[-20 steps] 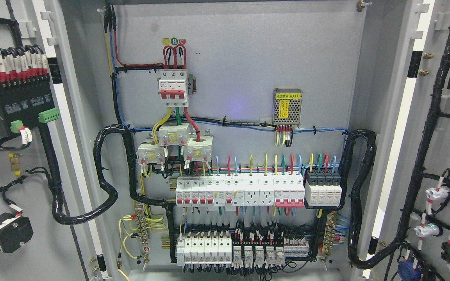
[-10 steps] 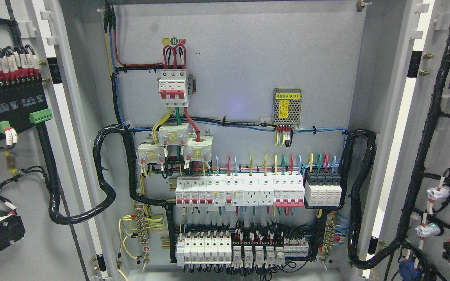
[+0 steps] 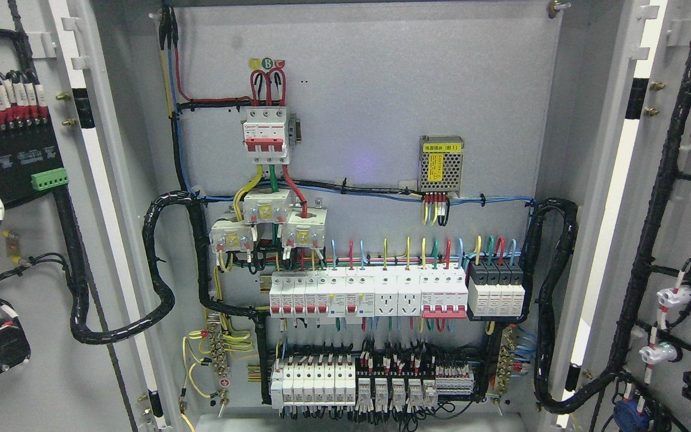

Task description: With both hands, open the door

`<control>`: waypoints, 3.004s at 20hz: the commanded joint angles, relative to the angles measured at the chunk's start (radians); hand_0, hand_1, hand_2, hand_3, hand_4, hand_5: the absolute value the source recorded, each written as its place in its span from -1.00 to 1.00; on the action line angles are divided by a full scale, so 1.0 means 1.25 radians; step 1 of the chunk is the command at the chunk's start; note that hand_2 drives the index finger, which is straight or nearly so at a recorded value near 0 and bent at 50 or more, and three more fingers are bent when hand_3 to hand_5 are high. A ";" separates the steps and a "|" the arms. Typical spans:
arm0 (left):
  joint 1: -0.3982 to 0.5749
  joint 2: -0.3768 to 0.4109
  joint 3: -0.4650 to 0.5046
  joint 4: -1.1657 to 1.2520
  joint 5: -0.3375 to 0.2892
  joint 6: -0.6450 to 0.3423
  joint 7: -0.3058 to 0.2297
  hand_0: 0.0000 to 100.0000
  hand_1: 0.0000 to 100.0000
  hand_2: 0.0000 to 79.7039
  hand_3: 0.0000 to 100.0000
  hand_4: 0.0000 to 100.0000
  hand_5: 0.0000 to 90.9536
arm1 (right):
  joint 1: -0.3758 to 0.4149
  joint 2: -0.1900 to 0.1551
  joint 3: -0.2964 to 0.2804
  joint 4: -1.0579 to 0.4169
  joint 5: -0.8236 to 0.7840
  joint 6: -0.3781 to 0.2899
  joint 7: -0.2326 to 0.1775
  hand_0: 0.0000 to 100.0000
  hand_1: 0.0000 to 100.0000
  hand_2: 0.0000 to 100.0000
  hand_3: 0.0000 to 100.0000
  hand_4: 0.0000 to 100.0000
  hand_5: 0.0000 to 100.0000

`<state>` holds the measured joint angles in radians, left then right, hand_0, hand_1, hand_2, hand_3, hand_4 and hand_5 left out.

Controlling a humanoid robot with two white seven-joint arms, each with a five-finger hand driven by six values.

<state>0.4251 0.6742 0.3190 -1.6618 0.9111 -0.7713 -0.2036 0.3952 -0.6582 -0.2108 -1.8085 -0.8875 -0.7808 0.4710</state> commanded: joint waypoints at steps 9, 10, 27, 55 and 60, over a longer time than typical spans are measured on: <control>-0.082 0.045 0.031 0.121 0.007 0.115 0.000 -1.00 -1.00 -1.00 -1.00 -0.91 -1.00 | -0.011 -0.059 -0.001 0.039 -0.121 0.001 0.058 -1.00 -1.00 -1.00 -1.00 -1.00 -1.00; -0.084 0.045 0.031 0.121 0.007 0.136 0.001 -1.00 -1.00 -1.00 -1.00 -0.91 -1.00 | -0.011 -0.061 -0.001 0.040 -0.127 0.001 0.058 -1.00 -1.00 -1.00 -1.00 -1.00 -1.00; -0.161 0.074 0.031 0.130 0.011 0.245 0.002 -1.00 -1.00 -1.00 -1.00 -0.91 -1.00 | -0.039 -0.098 0.003 0.104 -0.131 0.001 0.086 -1.00 -1.00 -1.00 -1.00 -1.00 -1.00; -0.208 0.073 -0.009 0.149 0.012 0.296 0.002 -1.00 -1.00 -1.00 -1.00 -0.91 -1.00 | -0.046 -0.097 -0.013 0.153 -0.131 0.000 0.141 -1.00 -1.00 -1.00 -1.00 -1.00 -1.00; -0.159 0.073 -0.007 0.080 0.014 0.285 0.003 -1.00 -1.00 -1.00 -1.00 -0.91 -1.00 | -0.046 -0.093 -0.014 0.140 -0.131 0.000 0.142 -1.00 -1.00 -1.00 -1.00 -1.00 -1.00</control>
<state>0.1802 0.7646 0.3220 -1.4795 0.9257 -0.4046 -0.2039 0.3388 -0.7754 -0.2220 -1.6354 -1.0508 -0.7797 0.6483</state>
